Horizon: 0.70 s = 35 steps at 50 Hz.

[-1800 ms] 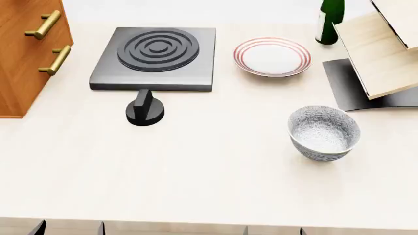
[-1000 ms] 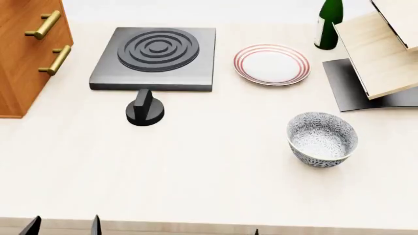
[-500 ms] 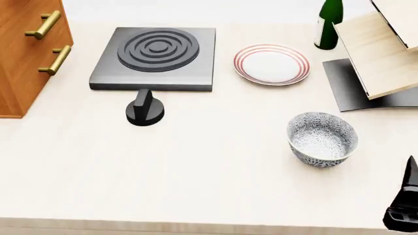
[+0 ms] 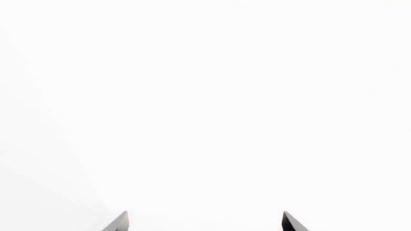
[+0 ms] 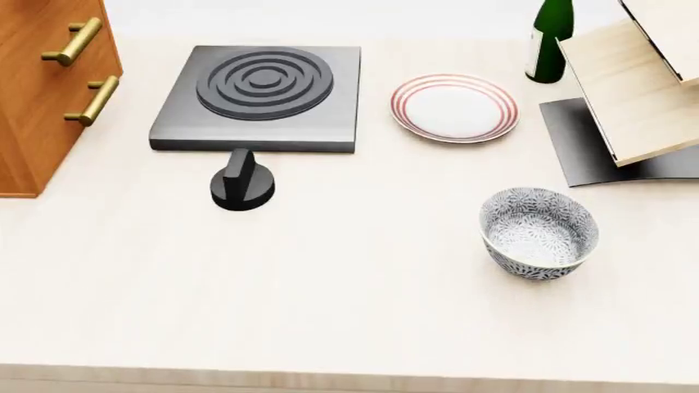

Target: Put the bowl on the stove.

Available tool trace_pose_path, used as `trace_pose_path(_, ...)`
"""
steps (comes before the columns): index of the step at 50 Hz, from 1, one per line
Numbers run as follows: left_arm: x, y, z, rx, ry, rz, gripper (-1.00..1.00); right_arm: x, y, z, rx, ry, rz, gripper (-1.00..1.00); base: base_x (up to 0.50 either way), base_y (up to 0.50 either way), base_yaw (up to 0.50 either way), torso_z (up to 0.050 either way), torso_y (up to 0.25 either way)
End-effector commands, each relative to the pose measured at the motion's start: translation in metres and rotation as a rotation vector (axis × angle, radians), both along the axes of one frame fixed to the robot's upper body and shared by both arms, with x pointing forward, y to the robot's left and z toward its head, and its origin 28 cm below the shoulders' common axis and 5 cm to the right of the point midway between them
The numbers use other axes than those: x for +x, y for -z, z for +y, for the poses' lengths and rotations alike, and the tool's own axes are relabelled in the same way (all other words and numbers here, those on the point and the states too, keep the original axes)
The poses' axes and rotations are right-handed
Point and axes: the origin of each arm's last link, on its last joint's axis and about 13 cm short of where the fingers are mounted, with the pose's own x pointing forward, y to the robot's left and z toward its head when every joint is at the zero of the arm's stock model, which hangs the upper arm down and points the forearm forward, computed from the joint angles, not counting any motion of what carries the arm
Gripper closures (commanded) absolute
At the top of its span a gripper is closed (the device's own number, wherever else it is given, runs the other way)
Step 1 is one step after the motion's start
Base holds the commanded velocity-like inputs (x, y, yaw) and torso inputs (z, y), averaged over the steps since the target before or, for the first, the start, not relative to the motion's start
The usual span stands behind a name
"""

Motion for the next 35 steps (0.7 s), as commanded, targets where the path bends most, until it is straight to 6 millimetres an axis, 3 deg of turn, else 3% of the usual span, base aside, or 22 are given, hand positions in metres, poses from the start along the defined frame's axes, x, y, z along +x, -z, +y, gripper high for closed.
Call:
trace_pose_path(1,-0.005,-0.0078,0.0027,-0.003,-0.042,-0.065,-1.0,-0.0168,-0.0042,-0.0092,-0.021,0.049,-0.015,-1.0,0.0,0.0,0.0,0.0,0.0)
trace_pose_path(5,-0.0053,-0.009,0.0025,-0.002,-0.043,-0.065,-1.0,-0.0171,-0.0048,-0.0098,-0.01,0.057,-0.022,-1.0,0.0,0.18,0.0,0.0,0.0)
trace_pose_path(35,-0.0027,-0.0077,0.0007,0.004,-0.043,-0.042,-1.0,-0.0121,-0.0019,-0.0036,-0.023,0.015,-0.005,-1.0,0.0,0.5,0.0,0.0,0.0)
